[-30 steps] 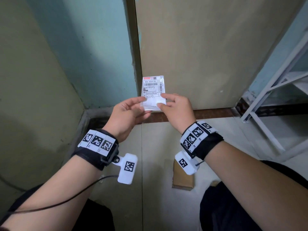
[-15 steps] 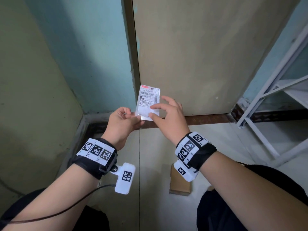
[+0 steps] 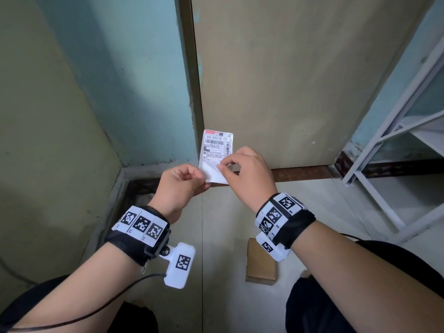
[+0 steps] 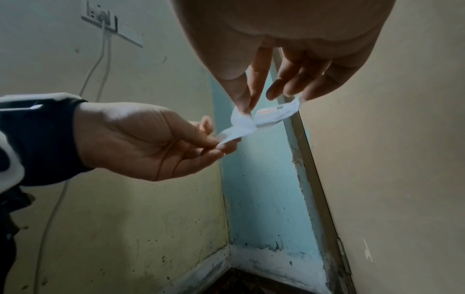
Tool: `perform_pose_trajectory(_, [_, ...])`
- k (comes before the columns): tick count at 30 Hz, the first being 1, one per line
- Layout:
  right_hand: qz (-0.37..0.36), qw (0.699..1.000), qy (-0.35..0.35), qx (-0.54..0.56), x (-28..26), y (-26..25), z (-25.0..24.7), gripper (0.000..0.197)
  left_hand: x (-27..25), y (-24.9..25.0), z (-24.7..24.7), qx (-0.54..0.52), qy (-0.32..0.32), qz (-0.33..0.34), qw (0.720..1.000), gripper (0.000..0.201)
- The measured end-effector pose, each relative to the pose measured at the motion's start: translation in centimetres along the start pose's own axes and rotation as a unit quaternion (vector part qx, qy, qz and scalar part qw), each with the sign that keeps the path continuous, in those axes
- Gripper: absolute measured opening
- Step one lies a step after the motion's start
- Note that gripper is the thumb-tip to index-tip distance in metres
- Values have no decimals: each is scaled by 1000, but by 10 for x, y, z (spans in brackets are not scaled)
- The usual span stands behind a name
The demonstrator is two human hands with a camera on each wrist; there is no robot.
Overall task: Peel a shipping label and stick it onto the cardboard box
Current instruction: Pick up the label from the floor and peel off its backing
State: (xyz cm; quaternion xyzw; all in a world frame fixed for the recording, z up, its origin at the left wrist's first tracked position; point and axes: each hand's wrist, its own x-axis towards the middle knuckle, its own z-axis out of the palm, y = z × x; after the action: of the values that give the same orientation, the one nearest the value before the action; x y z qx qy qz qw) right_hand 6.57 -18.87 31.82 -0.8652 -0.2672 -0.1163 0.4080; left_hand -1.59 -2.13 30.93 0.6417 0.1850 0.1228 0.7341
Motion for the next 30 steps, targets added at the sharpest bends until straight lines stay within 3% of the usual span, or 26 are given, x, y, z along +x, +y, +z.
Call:
perform_pose_trajectory(4, [41,999,-5,21,3,2,-4,12,-1,-2,1,28,2,-12,1000,25])
perform_pose_trajectory(16, [149,974,-19,172,12,1,-9,9,2,-4,-6,69,27,-17,997,27])
perform_pose_trajectory(23, [182,957,-15,225,11,1,-8,15,3,-3,-10,49,35,-26,998,18])
perform_pose_trajectory(30, [204,945,6,256,10,3,-6,16,5,-2,-9,-7,63,-44,997,22])
